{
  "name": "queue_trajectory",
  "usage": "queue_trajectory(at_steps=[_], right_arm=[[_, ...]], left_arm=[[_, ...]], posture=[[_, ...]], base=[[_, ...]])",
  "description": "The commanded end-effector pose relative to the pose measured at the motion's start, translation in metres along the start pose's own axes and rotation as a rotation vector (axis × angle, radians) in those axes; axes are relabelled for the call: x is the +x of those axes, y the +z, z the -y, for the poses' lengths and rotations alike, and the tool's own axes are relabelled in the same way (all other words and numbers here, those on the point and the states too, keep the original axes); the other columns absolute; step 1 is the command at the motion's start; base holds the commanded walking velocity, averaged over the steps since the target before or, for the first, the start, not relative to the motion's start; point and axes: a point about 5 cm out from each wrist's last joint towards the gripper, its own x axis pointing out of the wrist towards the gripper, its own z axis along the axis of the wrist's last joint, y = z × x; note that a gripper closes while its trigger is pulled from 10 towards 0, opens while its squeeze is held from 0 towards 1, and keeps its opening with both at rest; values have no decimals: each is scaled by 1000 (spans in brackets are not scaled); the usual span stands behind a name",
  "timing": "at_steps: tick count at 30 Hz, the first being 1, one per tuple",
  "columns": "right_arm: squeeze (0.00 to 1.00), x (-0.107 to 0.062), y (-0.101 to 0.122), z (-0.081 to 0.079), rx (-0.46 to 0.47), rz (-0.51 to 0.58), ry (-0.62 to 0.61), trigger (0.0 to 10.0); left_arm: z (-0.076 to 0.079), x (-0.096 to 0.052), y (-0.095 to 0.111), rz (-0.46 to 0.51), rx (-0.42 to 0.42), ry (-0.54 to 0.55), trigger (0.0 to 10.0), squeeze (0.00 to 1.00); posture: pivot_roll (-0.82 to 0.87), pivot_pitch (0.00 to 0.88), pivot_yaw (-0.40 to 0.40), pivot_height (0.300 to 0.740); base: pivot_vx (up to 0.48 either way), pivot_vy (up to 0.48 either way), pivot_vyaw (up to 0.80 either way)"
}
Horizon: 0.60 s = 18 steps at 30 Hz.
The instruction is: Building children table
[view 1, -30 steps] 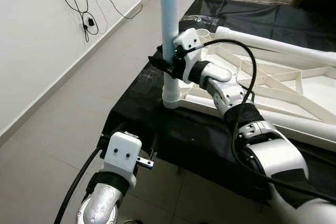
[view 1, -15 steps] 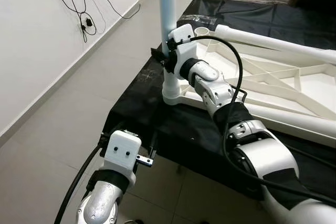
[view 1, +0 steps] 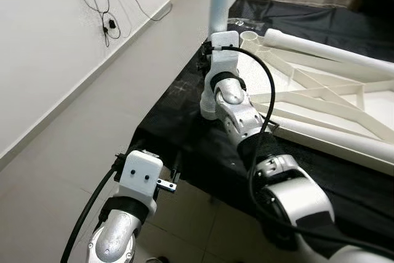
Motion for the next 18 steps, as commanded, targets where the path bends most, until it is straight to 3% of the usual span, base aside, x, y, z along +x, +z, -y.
queue_trajectory(at_steps=[1,3,6,8,9,11,18], right_arm=[[0,-10,-41,19,-32,-150,-134,10000],[0,-14,-45,21,-27,-183,-238,10000],[0,-16,-46,22,-24,-199,-302,10000],[0,-19,-44,27,-32,-231,-488,10000],[0,-19,-44,27,-32,-231,-488,10000],[0,-25,-43,26,-13,-246,-608,10000],[0,-28,-44,29,52,-308,-746,10000]], left_arm=[[0,0,-4,-18,11,-7,10000,0],[0,-1,-4,-18,11,-8,10000,0],[0,-1,-4,-18,11,-8,10000,0],[0,-2,-5,-21,11,-9,10000,0],[0,-2,-5,-21,11,-9,10000,0],[0,-2,-6,-23,8,-9,10000,0],[1,0,-6,-19,10,-15,10000,0]], posture=[[76,202,13,740],[84,201,12,740],[86,201,10,740],[85,200,12,740],[85,200,12,740],[88,200,12,740],[97,193,16,740]], base=[[0,0,0],[0,0,0],[0,0,0],[0,0,0],[0,0,0],[0,0,0],[0,0,0]])
